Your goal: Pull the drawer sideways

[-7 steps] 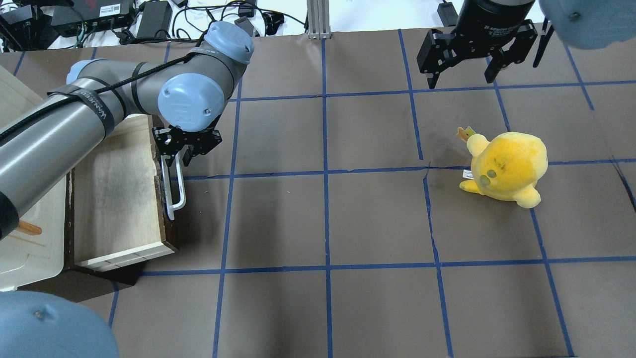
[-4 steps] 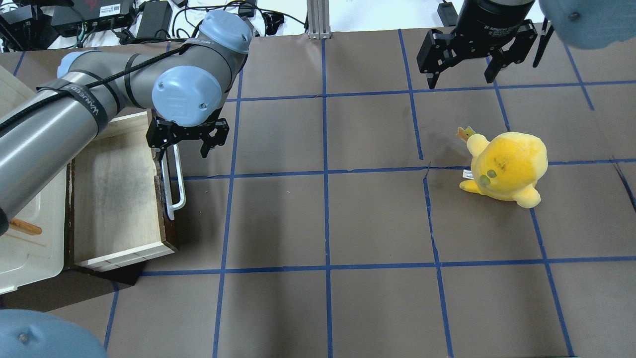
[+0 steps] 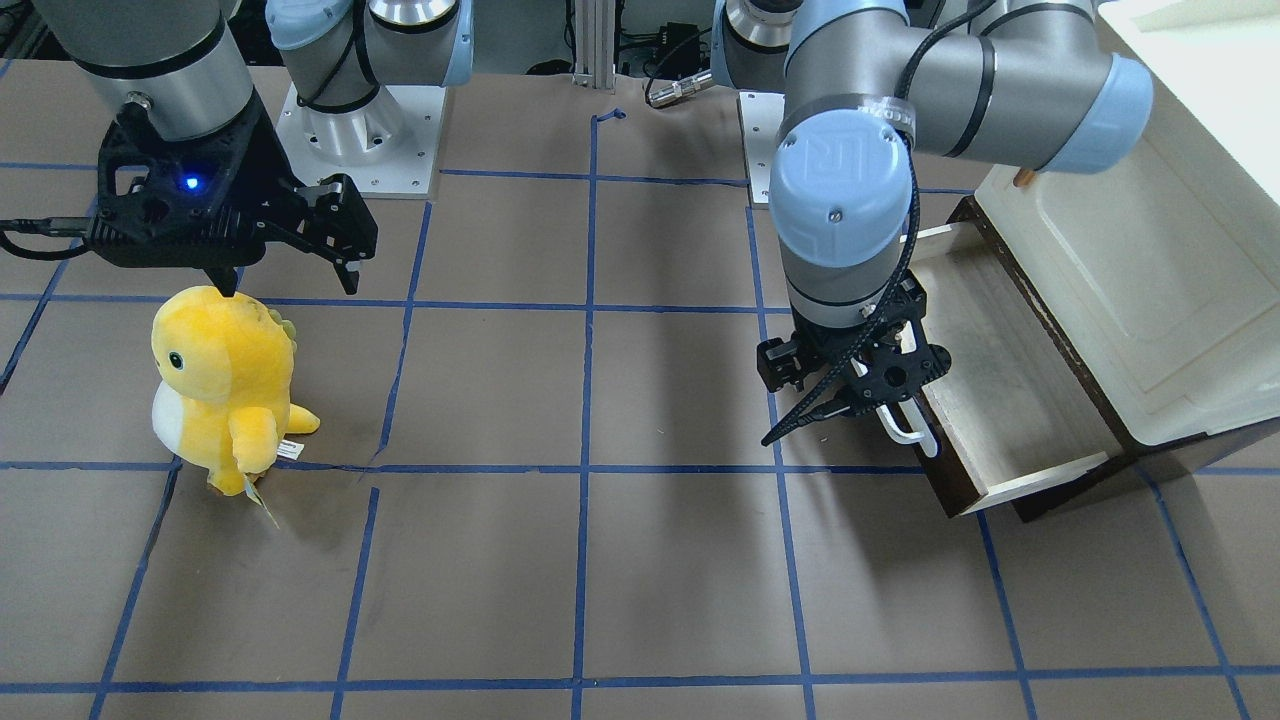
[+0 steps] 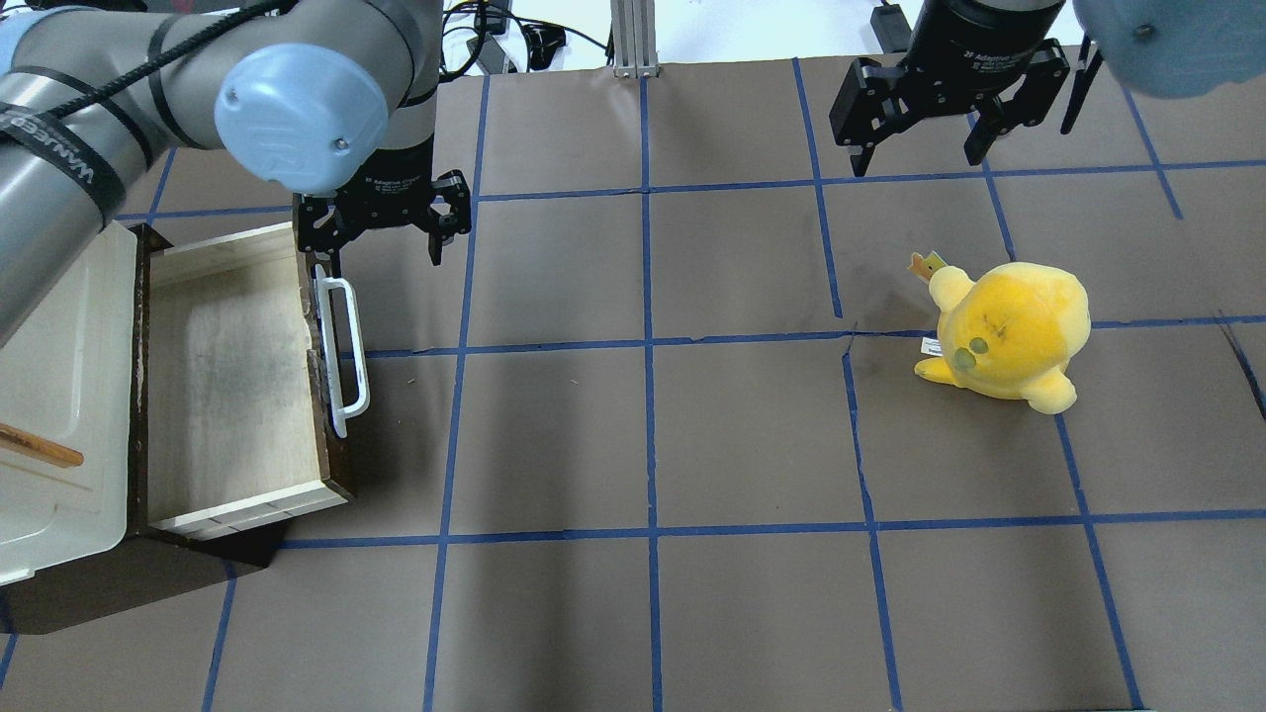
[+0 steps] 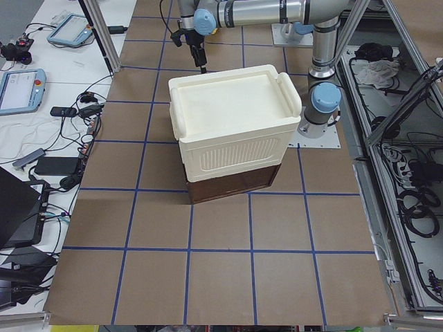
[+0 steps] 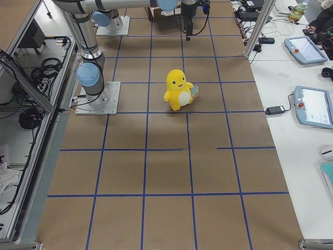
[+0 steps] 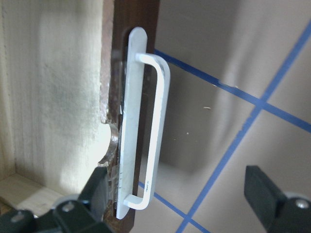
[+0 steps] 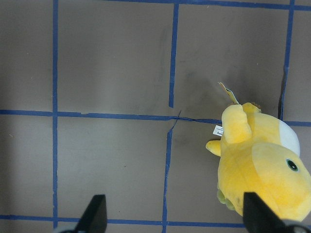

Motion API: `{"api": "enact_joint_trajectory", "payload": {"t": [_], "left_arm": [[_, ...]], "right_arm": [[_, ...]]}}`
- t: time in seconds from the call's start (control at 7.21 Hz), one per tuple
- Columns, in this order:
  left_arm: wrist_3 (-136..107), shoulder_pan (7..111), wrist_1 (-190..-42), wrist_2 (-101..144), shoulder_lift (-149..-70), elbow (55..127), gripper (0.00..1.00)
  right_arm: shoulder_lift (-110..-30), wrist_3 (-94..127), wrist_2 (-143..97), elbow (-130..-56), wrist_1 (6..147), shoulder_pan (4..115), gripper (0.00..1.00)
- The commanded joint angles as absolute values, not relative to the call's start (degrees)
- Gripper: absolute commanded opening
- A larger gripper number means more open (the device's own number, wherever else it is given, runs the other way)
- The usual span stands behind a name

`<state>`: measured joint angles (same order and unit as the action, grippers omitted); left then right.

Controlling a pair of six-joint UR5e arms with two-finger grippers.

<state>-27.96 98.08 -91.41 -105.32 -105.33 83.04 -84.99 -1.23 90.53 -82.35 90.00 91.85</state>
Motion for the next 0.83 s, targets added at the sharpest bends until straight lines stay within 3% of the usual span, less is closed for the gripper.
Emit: {"api": "enact_joint_trajectory", "payload": {"t": [0.0, 0.69], "left_arm": [[-16.81, 97.12, -91.75, -99.94, -102.14, 79.81, 1.0], [-2.94, 90.98, -93.78, -92.11, -93.27, 82.25, 1.0]], "right_arm": [[-84.99, -1.23, 90.61, -82.35, 90.0, 91.85, 1.0], [-84.99, -1.23, 90.62, -82.35, 90.0, 91.85, 1.0]]}}
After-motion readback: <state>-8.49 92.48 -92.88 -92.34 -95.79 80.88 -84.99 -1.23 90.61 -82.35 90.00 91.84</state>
